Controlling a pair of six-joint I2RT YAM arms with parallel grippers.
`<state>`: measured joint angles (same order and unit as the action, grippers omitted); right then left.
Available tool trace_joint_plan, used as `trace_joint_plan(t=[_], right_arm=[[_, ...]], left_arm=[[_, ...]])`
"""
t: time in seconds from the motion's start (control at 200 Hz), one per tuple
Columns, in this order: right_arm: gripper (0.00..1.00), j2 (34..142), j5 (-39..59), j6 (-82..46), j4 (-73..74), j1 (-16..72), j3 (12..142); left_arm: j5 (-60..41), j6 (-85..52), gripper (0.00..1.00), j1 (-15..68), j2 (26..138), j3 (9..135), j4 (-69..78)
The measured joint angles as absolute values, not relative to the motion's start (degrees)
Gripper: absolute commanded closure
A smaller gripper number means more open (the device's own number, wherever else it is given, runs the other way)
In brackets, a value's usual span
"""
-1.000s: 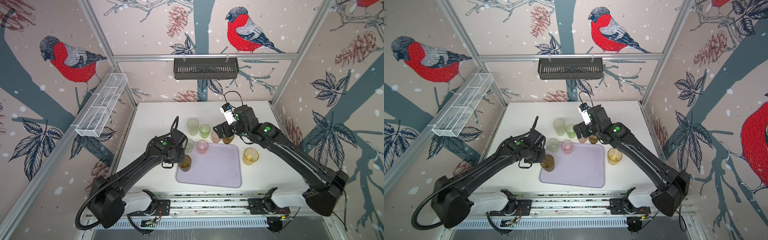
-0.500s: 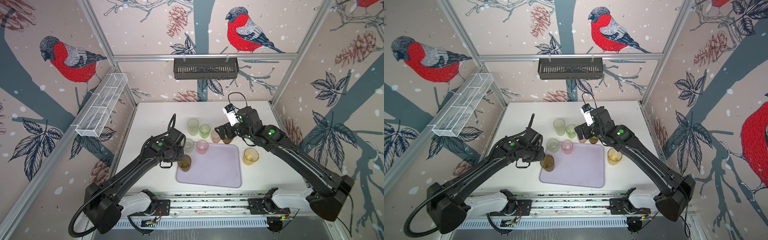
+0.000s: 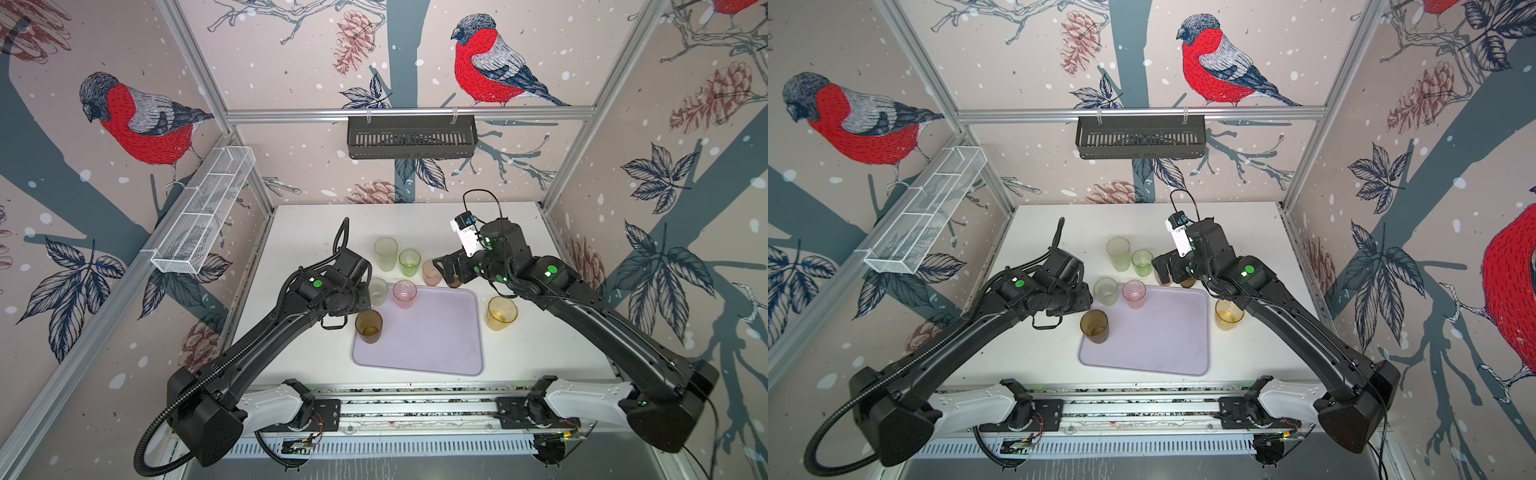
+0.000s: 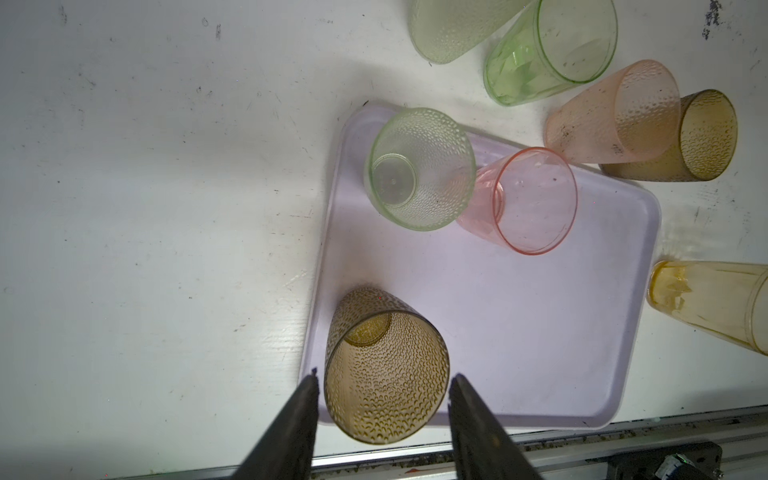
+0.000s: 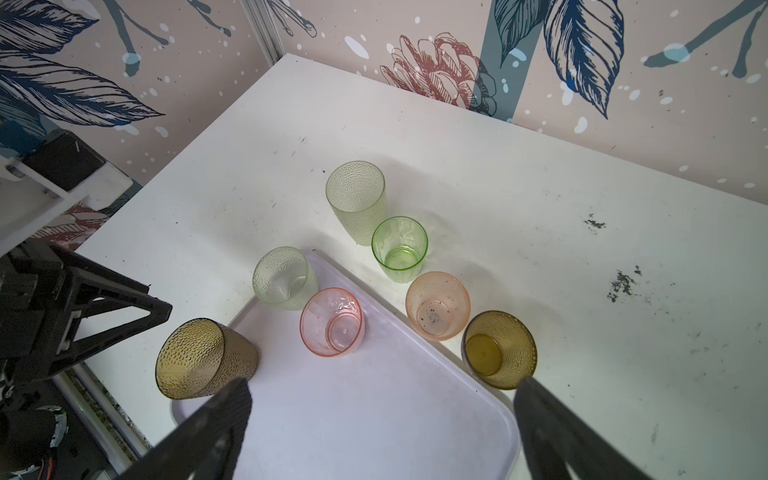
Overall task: Place the glasses into the tray
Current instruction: 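Raise the left gripper toward the cups while the right gripper moves to the yellow cup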
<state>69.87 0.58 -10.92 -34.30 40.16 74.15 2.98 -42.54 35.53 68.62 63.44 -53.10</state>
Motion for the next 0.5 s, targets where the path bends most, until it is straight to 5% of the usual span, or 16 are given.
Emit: trace_joint_plan(t=[0.5], right_arm=[[0.00,70.0,-3.4,-18.0,-38.3,39.9,73.7]], left_arm=[[1.3,-38.7,0.35,35.5,69.2,66.4,-51.6]])
